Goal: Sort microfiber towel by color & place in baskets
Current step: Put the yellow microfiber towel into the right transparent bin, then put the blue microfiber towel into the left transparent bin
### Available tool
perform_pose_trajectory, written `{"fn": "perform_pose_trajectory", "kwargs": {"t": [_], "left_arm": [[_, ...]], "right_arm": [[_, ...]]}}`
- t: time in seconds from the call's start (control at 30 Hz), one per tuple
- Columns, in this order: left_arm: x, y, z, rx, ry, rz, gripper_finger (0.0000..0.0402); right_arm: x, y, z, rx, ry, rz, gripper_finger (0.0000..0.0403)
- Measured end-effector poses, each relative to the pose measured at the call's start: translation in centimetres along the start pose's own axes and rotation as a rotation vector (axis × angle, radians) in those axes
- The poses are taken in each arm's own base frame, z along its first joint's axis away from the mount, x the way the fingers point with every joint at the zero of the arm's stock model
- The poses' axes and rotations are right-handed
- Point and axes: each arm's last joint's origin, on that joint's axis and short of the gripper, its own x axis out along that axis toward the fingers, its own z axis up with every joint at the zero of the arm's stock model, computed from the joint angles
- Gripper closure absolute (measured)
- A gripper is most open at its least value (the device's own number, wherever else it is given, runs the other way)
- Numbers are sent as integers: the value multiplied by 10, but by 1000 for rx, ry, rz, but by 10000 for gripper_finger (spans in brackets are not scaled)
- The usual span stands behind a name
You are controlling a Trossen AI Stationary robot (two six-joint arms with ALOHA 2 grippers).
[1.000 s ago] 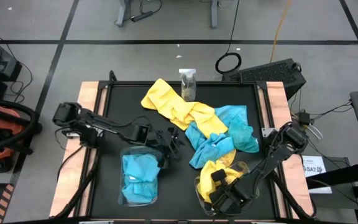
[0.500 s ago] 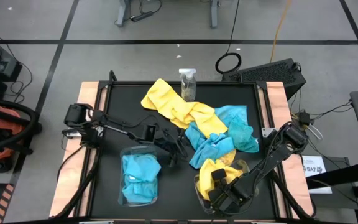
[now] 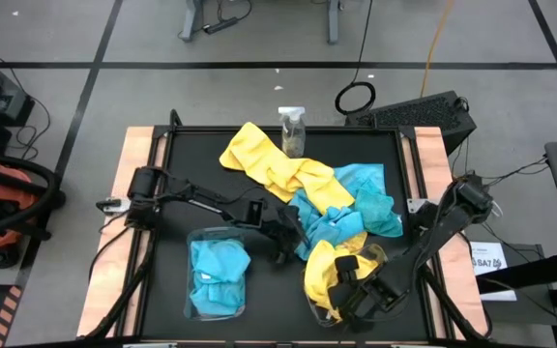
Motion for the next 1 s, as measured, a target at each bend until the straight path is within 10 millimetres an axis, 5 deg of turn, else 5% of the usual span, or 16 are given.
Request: {"fn": "perform_pose_trajectory", "kwargs": {"t": [0.47, 0.77, 1.0], "left_arm": [[10, 2, 4, -15, 0, -66, 153], [10, 2, 5, -5, -10, -63, 184], [10, 3, 5, 8, -16, -60, 194]], "right_arm": [[-59, -5, -5, 45, -185, 41, 187], [-44, -5, -19, 61, -1, -29, 187], [-52, -7, -31, 154, 115, -27, 187]]}}
